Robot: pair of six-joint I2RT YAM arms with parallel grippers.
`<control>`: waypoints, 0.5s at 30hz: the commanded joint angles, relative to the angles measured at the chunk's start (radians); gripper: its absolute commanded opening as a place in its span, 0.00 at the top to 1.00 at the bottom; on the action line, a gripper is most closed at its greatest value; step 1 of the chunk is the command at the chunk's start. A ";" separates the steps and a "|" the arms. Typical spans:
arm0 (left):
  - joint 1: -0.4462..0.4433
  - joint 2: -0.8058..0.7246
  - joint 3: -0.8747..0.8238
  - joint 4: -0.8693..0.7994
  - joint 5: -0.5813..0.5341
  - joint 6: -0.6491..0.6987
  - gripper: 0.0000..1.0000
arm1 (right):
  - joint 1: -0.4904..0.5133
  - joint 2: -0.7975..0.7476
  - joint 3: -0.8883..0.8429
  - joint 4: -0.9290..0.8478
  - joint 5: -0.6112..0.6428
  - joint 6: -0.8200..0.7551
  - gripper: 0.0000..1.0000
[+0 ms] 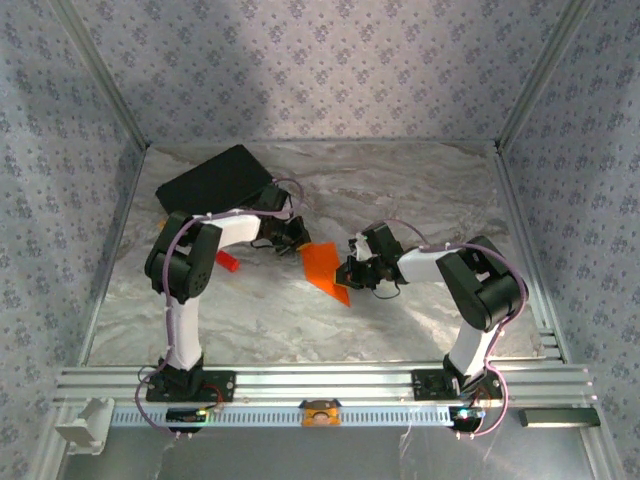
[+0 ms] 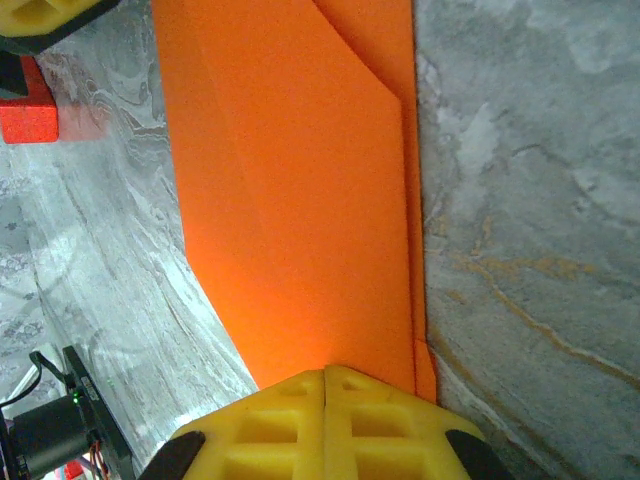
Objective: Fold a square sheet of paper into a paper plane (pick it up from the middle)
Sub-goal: Fourth fold the wing at the center of the table.
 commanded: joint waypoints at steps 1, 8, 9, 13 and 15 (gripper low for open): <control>0.022 -0.010 0.009 -0.049 -0.101 0.023 1.00 | -0.006 0.014 -0.047 -0.145 0.042 -0.023 1.00; 0.020 -0.074 0.010 -0.052 -0.115 0.035 1.00 | -0.005 0.015 -0.045 -0.144 0.041 -0.026 1.00; 0.020 -0.083 0.006 -0.053 -0.121 0.037 1.00 | -0.005 0.014 -0.045 -0.146 0.041 -0.026 1.00; 0.017 -0.125 -0.011 -0.038 -0.119 0.037 1.00 | -0.006 0.016 -0.045 -0.146 0.039 -0.028 1.00; 0.010 -0.153 -0.030 -0.016 -0.113 0.032 1.00 | -0.006 0.017 -0.045 -0.146 0.039 -0.027 1.00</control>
